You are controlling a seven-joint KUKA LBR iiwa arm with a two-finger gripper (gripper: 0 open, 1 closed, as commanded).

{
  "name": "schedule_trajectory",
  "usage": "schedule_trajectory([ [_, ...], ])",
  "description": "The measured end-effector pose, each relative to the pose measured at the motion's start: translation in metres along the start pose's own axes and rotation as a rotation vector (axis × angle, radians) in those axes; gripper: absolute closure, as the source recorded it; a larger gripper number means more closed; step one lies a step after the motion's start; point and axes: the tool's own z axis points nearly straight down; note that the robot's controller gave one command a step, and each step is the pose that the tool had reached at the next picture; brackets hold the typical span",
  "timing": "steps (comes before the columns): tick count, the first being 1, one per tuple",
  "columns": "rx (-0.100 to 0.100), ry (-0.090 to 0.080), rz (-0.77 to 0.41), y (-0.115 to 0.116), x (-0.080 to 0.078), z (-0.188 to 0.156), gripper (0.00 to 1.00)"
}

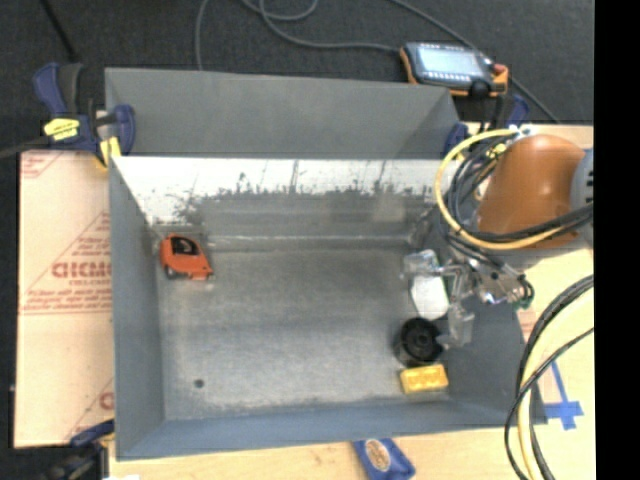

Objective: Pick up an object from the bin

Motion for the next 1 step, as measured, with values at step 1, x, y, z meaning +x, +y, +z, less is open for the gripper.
schedule_trajectory([
  [1, 0.000, -0.001, -0.029, -0.0054, 0.0009, 0.0059, 0.00],
])
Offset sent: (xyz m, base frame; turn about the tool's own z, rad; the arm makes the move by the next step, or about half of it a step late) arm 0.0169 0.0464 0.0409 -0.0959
